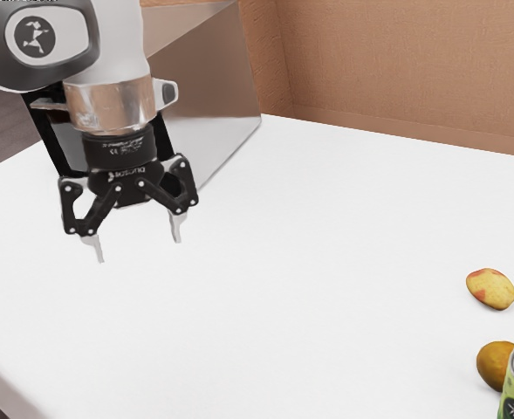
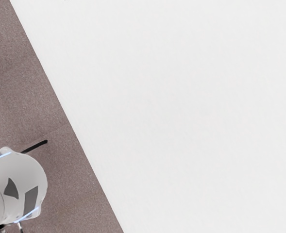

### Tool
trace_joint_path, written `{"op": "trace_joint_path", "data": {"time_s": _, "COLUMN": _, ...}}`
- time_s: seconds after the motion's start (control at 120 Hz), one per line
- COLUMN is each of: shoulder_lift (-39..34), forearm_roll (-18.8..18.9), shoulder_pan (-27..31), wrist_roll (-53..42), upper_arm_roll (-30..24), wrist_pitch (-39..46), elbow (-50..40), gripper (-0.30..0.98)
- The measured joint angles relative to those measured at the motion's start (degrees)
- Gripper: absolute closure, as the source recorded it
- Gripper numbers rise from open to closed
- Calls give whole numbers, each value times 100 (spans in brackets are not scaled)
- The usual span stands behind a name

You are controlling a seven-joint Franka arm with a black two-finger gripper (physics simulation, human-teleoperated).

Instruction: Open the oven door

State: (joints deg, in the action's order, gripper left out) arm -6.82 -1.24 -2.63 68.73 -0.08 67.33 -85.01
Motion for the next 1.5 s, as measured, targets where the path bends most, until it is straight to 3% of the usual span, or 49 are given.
{"op": "trace_joint_path", "data": {"time_s": 0.142, "shoulder_lift": 154, "forearm_roll": -2, "shoulder_pan": 16, "wrist_roll": 1289, "upper_arm_roll": 136, "wrist_pitch": 553, "elbow": 89, "gripper": 0}}
{"op": "trace_joint_path", "data": {"time_s": 0.358, "shoulder_lift": 1013, "forearm_roll": 20, "shoulder_pan": 229, "wrist_roll": 2741, "upper_arm_roll": 212, "wrist_pitch": 1268, "elbow": 1120, "gripper": 0}}
{"op": "trace_joint_path", "data": {"time_s": 0.4, "shoulder_lift": 1237, "forearm_roll": 21, "shoulder_pan": 508, "wrist_roll": 2931, "upper_arm_roll": 230, "wrist_pitch": 1690, "elbow": 1241, "gripper": 0}}
{"op": "trace_joint_path", "data": {"time_s": 0.458, "shoulder_lift": 1649, "forearm_roll": 23, "shoulder_pan": 1358, "wrist_roll": 3083, "upper_arm_roll": 254, "wrist_pitch": 2362, "elbow": 1450, "gripper": 0}}
{"op": "trace_joint_path", "data": {"time_s": 0.517, "shoulder_lift": 2161, "forearm_roll": 22, "shoulder_pan": 2061, "wrist_roll": 3108, "upper_arm_roll": 278, "wrist_pitch": 2965, "elbow": 2050, "gripper": 0}}
{"op": "trace_joint_path", "data": {"time_s": 0.625, "shoulder_lift": 2501, "forearm_roll": 20, "shoulder_pan": 2728, "wrist_roll": 3097, "upper_arm_roll": 196, "wrist_pitch": 3865, "elbow": 2379, "gripper": 0}}
{"op": "trace_joint_path", "data": {"time_s": 0.917, "shoulder_lift": 3485, "forearm_roll": -10, "shoulder_pan": 3138, "wrist_roll": 2704, "upper_arm_roll": 204, "wrist_pitch": 5520, "elbow": 3027, "gripper": 0}}
{"op": "trace_joint_path", "data": {"time_s": 1.5, "shoulder_lift": 4241, "forearm_roll": 24, "shoulder_pan": 3960, "wrist_roll": 1531, "upper_arm_roll": -141, "wrist_pitch": 7061, "elbow": 3041, "gripper": 0}}
